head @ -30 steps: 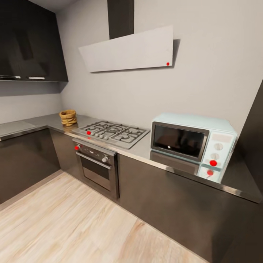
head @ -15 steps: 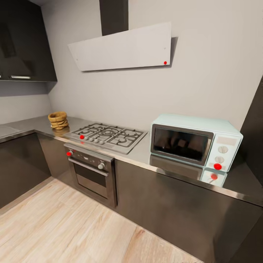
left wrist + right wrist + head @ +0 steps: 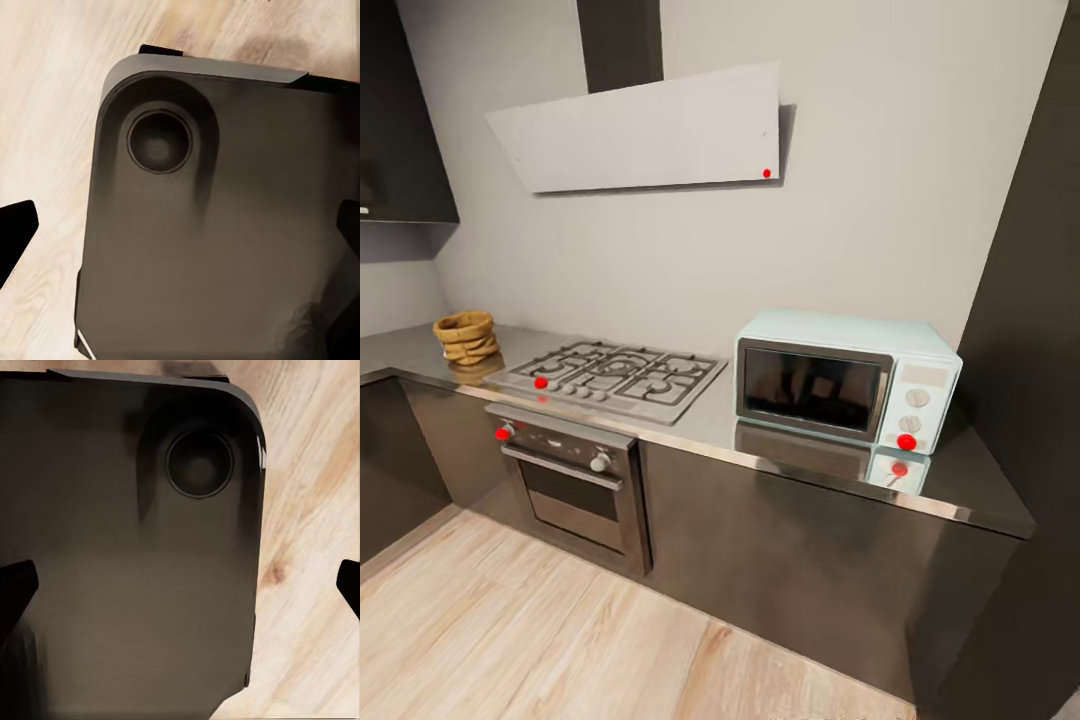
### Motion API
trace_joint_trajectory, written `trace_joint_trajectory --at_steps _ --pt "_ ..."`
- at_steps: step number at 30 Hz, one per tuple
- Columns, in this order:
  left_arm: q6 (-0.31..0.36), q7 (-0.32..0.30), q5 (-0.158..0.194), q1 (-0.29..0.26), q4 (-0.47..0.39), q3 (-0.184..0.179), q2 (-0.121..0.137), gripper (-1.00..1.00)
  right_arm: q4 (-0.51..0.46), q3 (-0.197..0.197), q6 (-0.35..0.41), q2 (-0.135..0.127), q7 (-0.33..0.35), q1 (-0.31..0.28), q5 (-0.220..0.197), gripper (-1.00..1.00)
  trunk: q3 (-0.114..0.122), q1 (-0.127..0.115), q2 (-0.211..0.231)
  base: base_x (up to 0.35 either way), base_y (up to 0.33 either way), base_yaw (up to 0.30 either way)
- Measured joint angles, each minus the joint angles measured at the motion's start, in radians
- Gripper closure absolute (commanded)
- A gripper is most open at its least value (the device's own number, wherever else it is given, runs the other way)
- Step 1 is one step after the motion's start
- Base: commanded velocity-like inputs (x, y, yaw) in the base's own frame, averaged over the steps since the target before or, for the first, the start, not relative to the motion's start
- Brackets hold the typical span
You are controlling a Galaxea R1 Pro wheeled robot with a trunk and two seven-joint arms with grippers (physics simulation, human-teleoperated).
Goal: In the kitchen, take the popcorn bag from the countertop, put it into the microwave, and heat it until the popcorn is cooked so the cooked popcorn ends up inside the bag.
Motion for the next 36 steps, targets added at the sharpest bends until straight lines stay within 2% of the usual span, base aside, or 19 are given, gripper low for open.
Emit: trace_joint_trajectory --at_steps 36 --pt "-0.005 0.007 0.0 0.0 -0.001 0.001 0.0 -1.0 0.0 -0.004 -0.002 -0.007 0.0 0.0 -0.001 -1.0 0.0 0.0 0.0 0.0 0.0 -0.239"
